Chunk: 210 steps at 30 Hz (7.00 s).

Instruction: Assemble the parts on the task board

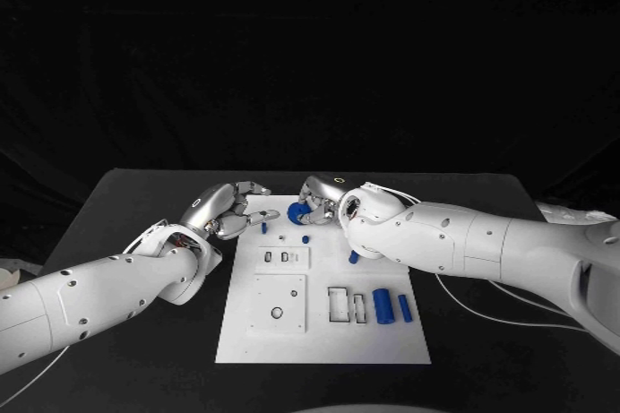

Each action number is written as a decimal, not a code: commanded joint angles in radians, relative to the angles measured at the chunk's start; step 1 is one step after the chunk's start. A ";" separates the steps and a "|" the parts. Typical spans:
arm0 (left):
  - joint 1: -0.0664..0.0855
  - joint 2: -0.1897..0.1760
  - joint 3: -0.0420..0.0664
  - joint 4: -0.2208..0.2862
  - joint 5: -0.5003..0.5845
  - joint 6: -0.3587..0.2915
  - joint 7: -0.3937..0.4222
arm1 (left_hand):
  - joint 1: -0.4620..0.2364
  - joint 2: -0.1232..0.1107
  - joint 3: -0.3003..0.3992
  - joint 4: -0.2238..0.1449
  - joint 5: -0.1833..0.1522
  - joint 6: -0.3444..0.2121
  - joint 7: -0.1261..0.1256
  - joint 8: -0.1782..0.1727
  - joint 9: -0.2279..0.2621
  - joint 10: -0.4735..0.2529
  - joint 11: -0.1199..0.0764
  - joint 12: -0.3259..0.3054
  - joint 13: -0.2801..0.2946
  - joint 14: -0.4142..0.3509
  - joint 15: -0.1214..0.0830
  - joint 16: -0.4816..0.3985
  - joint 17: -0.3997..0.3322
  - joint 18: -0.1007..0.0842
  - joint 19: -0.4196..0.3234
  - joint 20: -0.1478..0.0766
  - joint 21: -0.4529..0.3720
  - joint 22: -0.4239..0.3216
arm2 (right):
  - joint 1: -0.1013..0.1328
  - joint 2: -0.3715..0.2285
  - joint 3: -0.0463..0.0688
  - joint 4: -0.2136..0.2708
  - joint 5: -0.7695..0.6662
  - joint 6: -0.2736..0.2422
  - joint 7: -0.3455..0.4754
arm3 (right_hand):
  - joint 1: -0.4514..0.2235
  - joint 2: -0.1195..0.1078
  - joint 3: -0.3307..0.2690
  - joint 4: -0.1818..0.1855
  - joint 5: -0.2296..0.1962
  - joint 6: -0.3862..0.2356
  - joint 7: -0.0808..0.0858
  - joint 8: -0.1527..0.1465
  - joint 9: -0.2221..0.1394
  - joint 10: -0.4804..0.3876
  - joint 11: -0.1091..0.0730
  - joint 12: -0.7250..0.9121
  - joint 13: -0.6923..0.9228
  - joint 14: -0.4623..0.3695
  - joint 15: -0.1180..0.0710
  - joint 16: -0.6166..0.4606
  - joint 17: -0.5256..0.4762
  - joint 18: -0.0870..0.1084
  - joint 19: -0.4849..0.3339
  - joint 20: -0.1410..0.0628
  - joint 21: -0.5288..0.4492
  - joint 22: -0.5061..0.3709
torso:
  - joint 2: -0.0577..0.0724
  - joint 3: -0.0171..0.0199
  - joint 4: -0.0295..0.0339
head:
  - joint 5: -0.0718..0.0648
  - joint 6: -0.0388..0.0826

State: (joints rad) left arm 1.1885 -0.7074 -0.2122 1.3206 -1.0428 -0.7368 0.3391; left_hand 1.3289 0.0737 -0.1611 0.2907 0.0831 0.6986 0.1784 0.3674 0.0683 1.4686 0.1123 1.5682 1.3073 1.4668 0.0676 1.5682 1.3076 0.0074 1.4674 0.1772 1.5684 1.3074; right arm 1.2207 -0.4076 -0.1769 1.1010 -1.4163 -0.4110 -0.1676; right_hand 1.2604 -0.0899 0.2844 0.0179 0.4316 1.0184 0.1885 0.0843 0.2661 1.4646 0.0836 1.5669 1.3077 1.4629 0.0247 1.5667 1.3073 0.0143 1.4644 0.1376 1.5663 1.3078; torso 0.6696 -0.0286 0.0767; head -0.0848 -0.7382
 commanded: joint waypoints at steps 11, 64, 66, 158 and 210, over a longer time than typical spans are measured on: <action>0.001 -0.001 0.001 0.004 -0.012 -0.002 0.008 | -0.002 0.010 -0.007 0.000 0.007 0.006 -0.002 -0.006 0.000 0.102 -0.001 0.003 0.263 0.104 -0.001 0.003 0.263 -0.007 0.103 0.005 0.002 0.263 | -0.010 0.026 -0.001 -0.036 -0.026 0.052 -0.009 | -0.005 0.009 0.006 -0.002 -0.012 0.040 -0.042 -0.007 0.007 0.106 0.002 0.004 0.263 0.108 -0.004 0.004 0.263 -0.014 0.106 -0.007 0.004 0.263 | 0.000 0.0008 -0.0011 | 0.004 0.001; 0.001 -0.002 0.001 0.003 -0.013 0.001 0.009 | -0.002 0.010 -0.008 0.000 0.007 0.007 -0.002 -0.008 0.000 0.102 -0.001 0.003 0.263 0.104 -0.001 0.003 0.263 -0.007 0.103 0.005 0.002 0.263 | -0.019 -0.046 -0.002 0.059 0.032 -0.067 0.077 | -0.044 0.012 -0.025 0.005 -0.118 -0.071 -0.071 0.034 -0.050 0.106 -0.021 0.004 0.263 0.108 -0.020 0.004 0.263 -0.014 0.106 -0.020 0.004 0.263 | -0.001 0.0006 -0.0032 | 0.005 -0.008; 0.001 -0.002 0.001 0.003 -0.013 0.001 0.009 | -0.002 0.010 -0.008 0.000 0.007 0.007 -0.002 -0.008 0.000 0.102 -0.001 0.003 0.263 0.104 -0.001 0.003 0.263 -0.007 0.103 0.005 0.002 0.263 | -0.019 -0.047 -0.002 0.060 0.032 -0.064 0.075 | -0.043 0.012 -0.024 0.004 -0.118 -0.069 -0.073 0.033 -0.051 0.106 -0.023 0.004 0.263 0.108 -0.021 0.004 0.263 -0.014 0.106 -0.020 0.004 0.263 | 0.000 0.0005 -0.0025 | 0.004 -0.008; -0.022 0.011 0.000 -0.032 -0.014 0.003 0.026 | 0.004 0.017 -0.011 -0.001 0.009 0.013 -0.003 -0.015 0.000 0.102 -0.002 0.003 0.263 0.104 -0.002 0.003 0.263 -0.007 0.103 0.004 0.002 0.263 | -0.011 -0.438 -0.020 0.215 0.055 0.070 -0.027 | 0.049 0.049 -0.056 0.009 -0.269 -0.124 -0.144 -0.016 -0.117 0.106 -0.093 0.004 0.263 0.108 -0.079 0.004 0.263 -0.014 0.106 -0.078 0.004 0.263 | -0.024 0.0088 -0.0171 | -0.062 -0.002; -0.022 0.011 0.000 -0.030 -0.015 0.001 0.028 | 0.007 0.018 -0.012 -0.001 0.009 0.015 -0.003 -0.018 0.000 0.102 -0.002 0.003 0.263 0.104 -0.002 0.003 0.263 -0.007 0.103 0.004 0.002 0.263 | -0.013 -0.416 -0.020 0.192 0.095 0.106 -0.047 | 0.083 0.112 -0.039 0.008 -0.280 0.028 -0.125 0.028 -0.109 0.106 -0.085 0.004 0.263 0.108 -0.080 0.004 0.263 -0.014 0.106 -0.081 0.004 0.263 | -0.024 0.0089 -0.0175 | -0.054 -0.012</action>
State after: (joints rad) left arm 1.1660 -0.6978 -0.2125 1.2874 -1.0540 -0.7368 0.3567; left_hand 1.3381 0.0829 -0.1665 0.2906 0.0868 0.7095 0.1750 0.3533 0.0683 1.4687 0.1123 1.5682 1.3075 1.4668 0.0677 1.5682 1.3077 0.0073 1.4674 0.1772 1.5684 1.3074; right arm 1.2099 -0.8234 -0.1956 1.2928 -1.3267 -0.3211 -0.2066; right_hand 1.3337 0.0119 0.2419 0.0302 0.1463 1.0355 0.0636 0.1049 0.1503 1.4661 -0.0042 1.5669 1.3080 1.4666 -0.0503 1.5667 1.3074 0.0143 1.4661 0.0646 1.5663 1.3074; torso 0.6454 -0.0198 0.0585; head -0.1390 -0.7496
